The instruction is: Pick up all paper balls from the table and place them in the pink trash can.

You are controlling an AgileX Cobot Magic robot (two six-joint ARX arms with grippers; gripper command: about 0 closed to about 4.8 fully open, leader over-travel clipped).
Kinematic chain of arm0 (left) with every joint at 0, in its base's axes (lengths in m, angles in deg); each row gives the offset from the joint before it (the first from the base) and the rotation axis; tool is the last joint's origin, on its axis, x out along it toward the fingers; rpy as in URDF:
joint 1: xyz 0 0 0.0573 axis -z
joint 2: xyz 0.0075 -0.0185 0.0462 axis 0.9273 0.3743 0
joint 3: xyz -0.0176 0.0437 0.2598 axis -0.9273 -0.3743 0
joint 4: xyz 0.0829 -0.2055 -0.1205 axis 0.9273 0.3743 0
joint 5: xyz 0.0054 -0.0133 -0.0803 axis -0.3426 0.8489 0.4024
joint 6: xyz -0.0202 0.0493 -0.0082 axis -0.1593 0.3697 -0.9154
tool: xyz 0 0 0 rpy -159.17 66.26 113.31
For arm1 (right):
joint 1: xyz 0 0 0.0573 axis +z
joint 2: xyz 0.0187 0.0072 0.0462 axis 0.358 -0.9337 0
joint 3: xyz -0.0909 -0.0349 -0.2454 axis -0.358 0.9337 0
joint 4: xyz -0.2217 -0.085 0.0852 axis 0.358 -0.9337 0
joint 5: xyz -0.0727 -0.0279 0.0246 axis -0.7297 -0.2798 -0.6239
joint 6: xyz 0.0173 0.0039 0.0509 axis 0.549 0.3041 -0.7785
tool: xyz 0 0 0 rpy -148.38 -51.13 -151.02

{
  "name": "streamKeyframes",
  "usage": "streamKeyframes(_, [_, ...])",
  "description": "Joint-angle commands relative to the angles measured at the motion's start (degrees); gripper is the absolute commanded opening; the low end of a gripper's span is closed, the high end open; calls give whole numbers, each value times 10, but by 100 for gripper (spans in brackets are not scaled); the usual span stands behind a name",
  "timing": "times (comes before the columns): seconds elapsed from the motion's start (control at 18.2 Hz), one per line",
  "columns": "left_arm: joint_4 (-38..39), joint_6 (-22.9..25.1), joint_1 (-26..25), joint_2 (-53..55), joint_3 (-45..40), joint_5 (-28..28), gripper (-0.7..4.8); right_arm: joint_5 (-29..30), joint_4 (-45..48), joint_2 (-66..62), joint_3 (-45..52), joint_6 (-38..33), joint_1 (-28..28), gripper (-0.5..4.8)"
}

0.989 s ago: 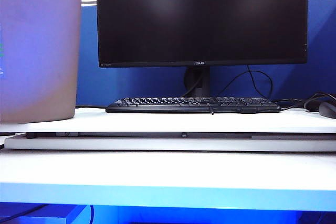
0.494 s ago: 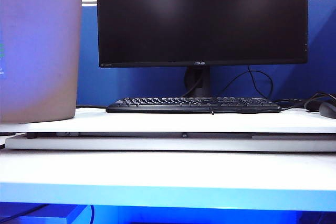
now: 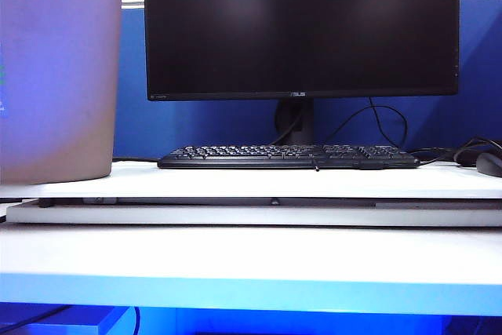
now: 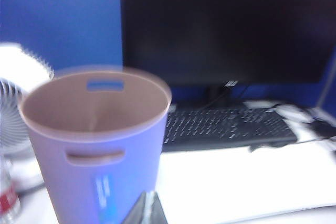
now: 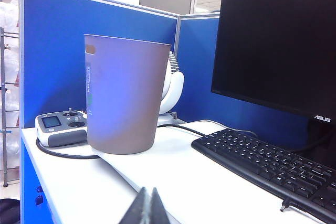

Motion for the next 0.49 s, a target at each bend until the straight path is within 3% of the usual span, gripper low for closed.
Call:
streamKeyframes(0.05, [-130, -10, -16, -44, -142, 4, -4, -1, 6, 1, -4, -2, 0, -4])
streamKeyframes(0.33, [-244, -10, -68, -118, -351, 4, -4, 0, 5, 1, -4, -2, 0, -4])
streamKeyframes(0.49, [-329, -43, -109, -165, -445, 4, -4, 0, 5, 1, -4, -2, 0, -4])
